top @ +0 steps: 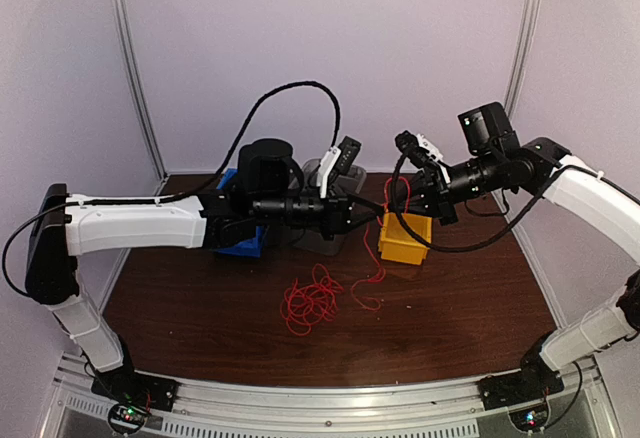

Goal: Untangle the cables

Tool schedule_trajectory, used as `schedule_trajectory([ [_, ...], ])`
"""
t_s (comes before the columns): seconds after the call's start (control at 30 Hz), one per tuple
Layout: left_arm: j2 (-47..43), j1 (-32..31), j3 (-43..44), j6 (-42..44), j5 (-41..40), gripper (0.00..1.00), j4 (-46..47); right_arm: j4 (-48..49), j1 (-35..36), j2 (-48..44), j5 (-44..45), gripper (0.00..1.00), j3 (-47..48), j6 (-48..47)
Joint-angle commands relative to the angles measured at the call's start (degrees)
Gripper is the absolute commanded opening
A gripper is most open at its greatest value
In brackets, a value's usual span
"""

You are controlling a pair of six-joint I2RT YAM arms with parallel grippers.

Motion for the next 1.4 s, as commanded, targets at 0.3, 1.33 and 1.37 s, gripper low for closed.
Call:
schedule_trajectory([
  [0.3, -10.0, 0.1, -3.4, 2.6, -33.9, 0.0, -7.0, 4.2, -1.4, -4.0, 5.6, 0.0, 3.0, 4.5],
  [1.33, -3.3, -0.9, -13.0, 7.9, -9.8, 0.39, 34.1, 8.1, -1.8, -1.9, -9.4, 0.0, 2.8, 14.2],
  [1.37, -2.9, -1.1, -12.5, 7.9, -9.1, 0.38, 35.1, 8.4, -1.8, -1.8, -9.6, 0.0, 2.9, 14.5],
])
